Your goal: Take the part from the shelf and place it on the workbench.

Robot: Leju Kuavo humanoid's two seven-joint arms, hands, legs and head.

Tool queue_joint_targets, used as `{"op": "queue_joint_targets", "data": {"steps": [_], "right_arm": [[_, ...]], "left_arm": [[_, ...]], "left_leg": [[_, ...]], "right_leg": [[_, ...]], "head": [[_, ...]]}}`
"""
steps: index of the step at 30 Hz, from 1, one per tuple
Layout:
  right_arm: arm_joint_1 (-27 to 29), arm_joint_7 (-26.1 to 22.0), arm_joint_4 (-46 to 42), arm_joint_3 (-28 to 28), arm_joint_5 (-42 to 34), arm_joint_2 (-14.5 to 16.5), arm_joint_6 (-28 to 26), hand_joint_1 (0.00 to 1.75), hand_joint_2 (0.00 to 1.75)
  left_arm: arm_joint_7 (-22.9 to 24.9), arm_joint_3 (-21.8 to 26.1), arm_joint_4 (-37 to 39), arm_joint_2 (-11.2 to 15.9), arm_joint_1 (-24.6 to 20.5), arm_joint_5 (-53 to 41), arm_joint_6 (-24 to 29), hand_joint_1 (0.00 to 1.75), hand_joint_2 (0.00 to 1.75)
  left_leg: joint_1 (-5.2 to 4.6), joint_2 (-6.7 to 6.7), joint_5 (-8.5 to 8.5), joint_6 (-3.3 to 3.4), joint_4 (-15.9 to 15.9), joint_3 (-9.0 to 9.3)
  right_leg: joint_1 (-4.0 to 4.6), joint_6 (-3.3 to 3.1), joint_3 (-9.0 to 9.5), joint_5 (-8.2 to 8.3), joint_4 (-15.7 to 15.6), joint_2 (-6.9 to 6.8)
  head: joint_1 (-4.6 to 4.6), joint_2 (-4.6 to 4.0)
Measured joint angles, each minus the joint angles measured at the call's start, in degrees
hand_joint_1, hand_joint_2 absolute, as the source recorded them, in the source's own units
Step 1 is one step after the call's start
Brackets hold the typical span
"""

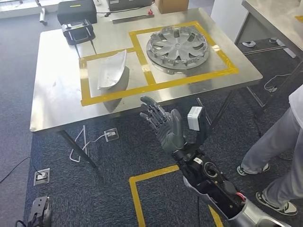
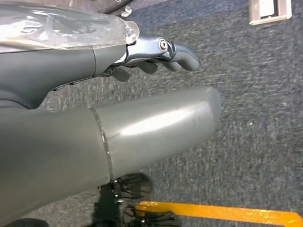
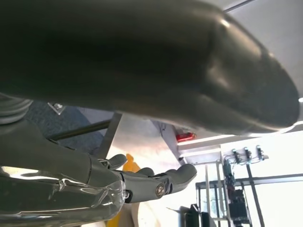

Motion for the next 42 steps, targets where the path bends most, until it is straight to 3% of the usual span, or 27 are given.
{"op": "queue_joint_targets", "data": {"steps": [2,4,5,6,8,9,10,11,13,14,16,17,21,23,24,26,28,29,30,31,33,35,36,38,39,40,42], "right_arm": [[-0.5,0.5,0.2,0.0,0.3,0.0,-1.3,0.0,0.0],[-0.7,1.0,0.4,0.1,0.6,0.1,-2.6,0.0,0.0],[-0.8,1.1,0.6,0.1,0.6,0.1,-3.1,0.0,0.0],[-0.8,1.2,0.7,0.0,0.7,0.1,-3.3,0.0,0.0],[-0.8,1.3,1.0,0.0,0.7,0.1,-3.5,0.0,0.0],[-0.8,1.3,1.1,0.0,0.7,0.1,-3.5,0.0,0.0],[-0.8,1.4,1.2,0.0,0.7,0.1,-3.5,0.0,0.0],[-0.8,1.4,1.4,0.0,0.7,0.1,-3.5,0.0,0.0],[-0.9,1.4,1.6,0.0,0.7,0.1,-3.6,0.0,0.0],[-1.0,1.4,1.7,0.0,0.7,0.1,-3.6,0.0,0.0],[-1.2,1.5,1.8,0.1,0.7,0.1,-3.7,0.0,0.0],[-1.3,1.5,1.8,0.1,0.7,0.1,-3.8,0.0,0.0],[-1.3,1.5,1.8,0.1,0.7,0.1,-3.8,0.0,0.0],[-1.4,1.5,1.8,0.1,0.6,0.2,-3.8,0.0,0.0],[-1.5,1.5,1.9,0.1,0.4,0.2,-3.7,0.0,0.0],[-1.9,1.0,2.4,0.2,-0.4,0.3,-3.0,0.0,0.0],[-2.2,0.1,3.0,0.3,-1.0,0.3,-2.2,0.0,0.0],[-2.2,-0.1,3.1,0.3,-1.0,0.3,-2.1,0.0,0.0],[-2.3,-0.3,3.3,0.3,-1.0,0.3,-2.0,0.0,0.0],[-2.3,-0.4,3.5,0.3,-1.0,0.3,-1.9,0.0,0.0],[-2.6,-0.6,3.7,0.3,-1.0,0.3,-1.8,0.0,0.0],[-2.9,-0.8,3.9,0.3,-0.9,0.3,-1.7,0.0,0.0],[-3.0,-0.8,4.0,0.3,-0.9,0.4,-1.6,0.0,0.0],[-3.1,-0.8,4.3,0.3,-0.8,0.4,-1.6,0.0,0.0],[-3.1,-0.8,4.5,0.3,-0.8,0.4,-1.6,0.0,0.0],[-3.1,-0.8,4.6,0.2,-0.8,0.4,-1.6,0.0,0.0],[-3.1,-0.8,4.8,0.2,-0.8,0.4,-1.6,0.0,0.0]], "left_arm": [[0.0,0.0,0.0,0.2,-0.1,0.1,0.2,0.0,0.0],[0.0,0.0,0.0,0.2,-0.1,0.3,0.3,0.0,0.0],[0.0,0.0,0.0,0.2,0.0,0.4,0.4,0.0,0.0],[0.0,0.0,0.0,0.2,0.1,0.5,0.4,0.0,0.0],[0.0,0.0,0.0,0.2,0.2,0.5,0.4,0.0,0.0],[0.0,0.0,0.0,0.1,0.3,0.5,0.4,0.0,0.0],[0.0,0.0,0.0,0.1,0.4,0.5,0.4,0.0,0.0],[0.0,0.0,0.0,0.1,0.5,0.5,0.4,0.0,0.0],[0.0,0.0,0.0,0.0,0.6,0.5,0.4,0.0,0.0],[0.0,0.0,0.0,0.1,0.6,0.5,0.4,0.0,0.0],[0.0,0.0,0.0,0.1,0.6,0.5,0.5,0.0,0.0],[0.0,0.0,0.0,0.1,0.6,0.5,0.5,0.0,0.0],[0.0,0.0,0.0,0.1,0.6,0.4,0.5,0.0,0.0],[0.0,0.0,0.0,0.2,0.6,0.4,0.5,0.0,0.0],[0.0,0.0,0.0,0.2,0.6,0.4,0.5,0.0,0.0],[0.2,0.0,0.0,0.2,0.6,0.3,0.5,0.0,0.0],[0.3,0.0,0.0,0.3,0.7,0.3,0.5,0.0,0.0],[0.3,0.0,0.0,0.2,0.7,0.3,0.5,0.0,0.0],[0.3,0.0,0.0,0.2,0.8,0.4,0.5,0.0,0.0],[0.3,0.0,0.0,0.2,0.8,0.5,0.6,0.0,0.0],[0.3,0.0,0.0,0.2,0.7,0.6,0.7,0.0,0.0],[0.3,0.0,0.0,0.3,0.6,0.7,0.8,0.0,0.0],[0.2,0.0,0.0,0.3,0.6,0.7,0.9,0.0,0.0],[0.2,0.0,0.0,0.4,0.6,0.7,1.0,0.0,0.0],[0.2,0.0,0.0,0.4,0.6,0.7,1.0,0.0,0.0],[0.2,0.0,0.0,0.4,0.6,0.7,1.0,0.0,0.0],[0.2,0.0,0.0,0.4,0.6,0.8,1.0,0.0,0.0]], "left_leg": [[-0.48,0.03,-0.47,0.32,-4.3,2.2],[-0.41,0.14,0.87,0.71,-4.8,1.44],[-0.24,0.25,1.65,1.07,-5.0,0.81],[-0.06,0.35,2.48,1.34,-5.2,0.03],[0.0,0.42,3.98,1.59,-5.2,-1.77],[0.03,0.42,4.74,1.48,-5.1,-2.72],[0.06,0.44,5.49,1.33,-5.1,-3.71],[0.13,0.46,6.21,1.15,-5.0,-4.73],[0.33,0.48,7.53,0.65,-4.6,-6.74],[0.38,0.45,8.11,0.34,-4.3,-7.6],[0.35,0.38,8.84,-0.13,-3.8,-8.58],[0.3,0.35,8.99,-0.25,-3.6,-8.75],[0.3,0.36,9.07,-0.32,-3.6,-8.78],[0.33,0.36,9.41,-0.47,-3.6,-8.73],[0.36,0.34,9.92,-0.76,-3.8,-8.71],[0.67,0.11,4.08,-1.94,2.7,-11.16],[0.97,-0.09,-2.89,-2.9,13.0,-14.11],[1.0,-0.09,-2.75,-2.94,15.4,-14.07],[1.02,-0.09,-1.46,-2.89,15.8,-13.12],[1.03,-0.09,0.3,-2.74,13.9,-11.08],[0.91,-0.15,1.81,-2.23,5.3,-4.6],[0.55,-0.26,0.9,-1.56,-2.1,0.12],[0.28,-0.31,0.55,-1.22,-3.7,0.88],[0.22,-0.24,1.54,-0.31,-4.1,0.25],[0.3,-0.11,2.18,0.2,-4.3,-0.3],[0.44,0.03,2.96,0.66,-4.4,-1.01],[0.45,0.19,4.46,1.11,-4.4,-2.83]], "right_leg": [[-0.2,0.52,-0.23,1.19,-0.3,-0.18],[-0.36,1.14,-0.74,1.31,-0.2,-0.11],[-0.4,1.46,-1.32,-0.25,0.8,0.01],[-0.46,1.77,-2.1,-2.94,3.1,0.14],[-0.88,2.34,-3.74,-9.55,10.8,0.17],[-1.08,2.57,-4.22,-11.42,14.9,0.16],[-1.25,2.78,-4.18,-11.73,17.9,0.15],[-1.4,2.98,-3.39,-10.61,19.1,0.15],[-1.67,3.33,1.11,-7.0,15.3,0.13],[-1.73,3.46,4.59,-6.67,10.6,0.15],[-1.66,3.5,10.15,-8.08,2.5,0.19],[-1.57,3.47,11.46,-8.98,0.3,0.21],[-1.48,3.33,12.08,-9.3,-0.8,0.24],[-1.44,2.83,12.45,-9.66,-1.6,0.26],[-1.33,2.39,12.17,-9.54,-1.7,0.28],[-1.2,0.85,9.42,-7.1,-1.4,0.06],[-1.12,-0.23,6.08,-4.16,-1.3,-0.15],[-1.04,-0.2,5.03,-3.44,-1.2,-0.15],[-0.99,-0.13,4.0,-2.77,-1.0,-0.16],[-0.97,-0.02,3.02,-2.14,-0.8,-0.17],[-0.89,0.35,1.49,-1.07,-0.3,-0.18],[-0.88,0.89,0.74,-0.03,-0.1,-0.22],[-0.97,1.24,0.56,0.51,-0.2,-0.25],[-1.22,1.95,0.14,0.95,-0.3,-0.16],[-1.31,2.22,-0.41,-0.27,0.6,-0.09],[-1.36,2.45,-1.22,-2.71,2.6,-0.02],[-1.51,2.79,-3.19,-9.38,10.0,0.01]], "head": [[0.03,0.0],[-0.08,0.0],[-0.09,0.0],[-0.07,0.0],[0.06,0.0],[0.11,0.0],[0.14,0.0],[0.17,0.0],[0.22,0.0],[0.34,0.0],[0.67,0.0],[0.81,0.0],[0.86,0.0],[0.77,0.0],[0.68,0.0],[0.11,0.0],[-0.37,0.0],[-0.38,0.0],[-0.38,0.0],[-0.38,0.0],[-0.38,0.0],[-0.21,0.0],[-0.13,0.0],[-0.13,0.0],[-0.14,0.0],[-0.11,0.0],[0.08,0.0]]}}
